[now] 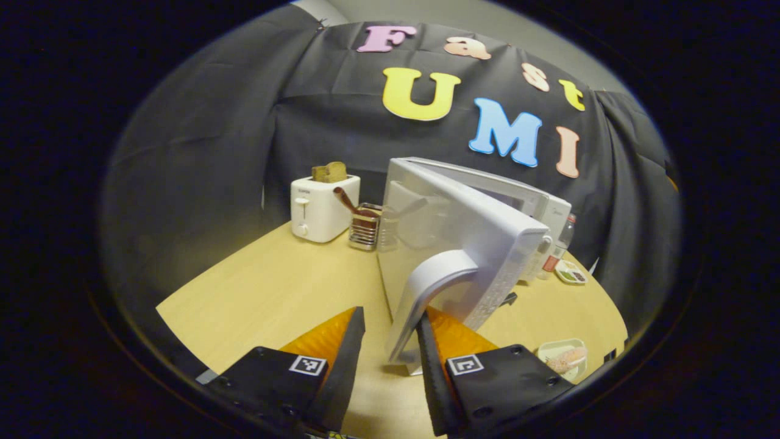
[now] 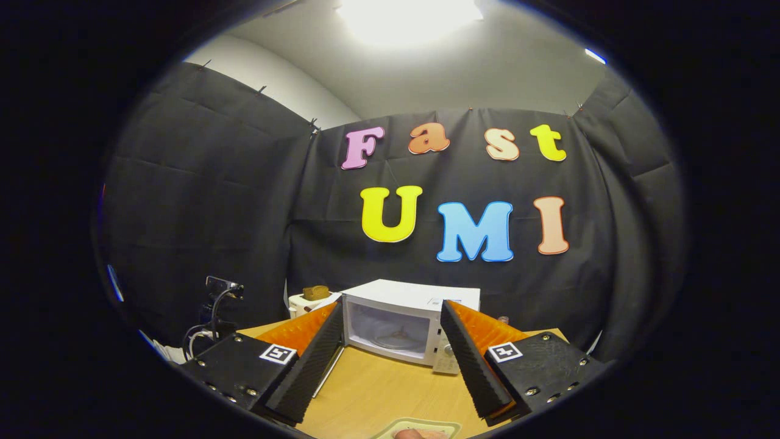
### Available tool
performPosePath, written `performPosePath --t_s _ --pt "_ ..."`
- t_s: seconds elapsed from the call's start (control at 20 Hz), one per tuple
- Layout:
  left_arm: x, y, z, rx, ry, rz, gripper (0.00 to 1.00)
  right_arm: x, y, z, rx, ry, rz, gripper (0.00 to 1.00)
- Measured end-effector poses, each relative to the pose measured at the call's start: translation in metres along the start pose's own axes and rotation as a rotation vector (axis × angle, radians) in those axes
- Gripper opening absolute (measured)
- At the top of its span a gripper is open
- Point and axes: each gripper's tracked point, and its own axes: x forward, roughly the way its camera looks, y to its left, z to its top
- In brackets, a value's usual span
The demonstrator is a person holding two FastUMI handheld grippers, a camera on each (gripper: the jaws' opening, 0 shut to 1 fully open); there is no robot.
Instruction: Open the microwave oven with the left hand, put the food in, and close the microwave oven.
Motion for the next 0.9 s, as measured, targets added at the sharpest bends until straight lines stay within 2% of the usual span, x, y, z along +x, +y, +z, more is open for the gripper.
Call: performPosePath --t_s 0.1,0.25,0.3,0.4,0.55,0.6,0.85,0.9 --pt "-0.002 0.02 0.002 0.014 -0.002 0.01 0.62 0.005 0.01 0.0 -0.008 -0.001 0.01 0.99" --pt "-0.003 0.04 0.004 0.033 0.011 -0.015 0.63 0.013 0.024 -0.004 -0.015 0.01 0.017 0.98" --pt "-0.004 0.044 0.005 0.04 0.016 -0.023 0.71 0.016 0.028 -0.004 -0.018 0.012 0.018 0.99" --pt "-0.003 0.053 0.005 0.049 0.021 -0.029 0.73 0.024 0.034 -0.009 -0.033 0.026 0.022 0.99" --pt "-0.008 0.067 0.006 0.04 0.022 -0.027 0.89 0.034 0.037 -0.018 -0.063 0.058 0.027 0.98" --pt "-0.01 0.072 0.008 0.044 0.018 -0.019 0.92 0.037 0.038 -0.024 -0.078 0.075 0.04 0.98" --pt "-0.036 0.089 0.022 0.02 -0.028 0.061 0.89 0.046 0.024 -0.057 -0.226 0.177 0.139 0.97" --pt "-0.047 0.09 0.028 0.007 -0.049 0.083 0.82 0.045 0.019 -0.067 -0.251 0.2 0.163 0.97"
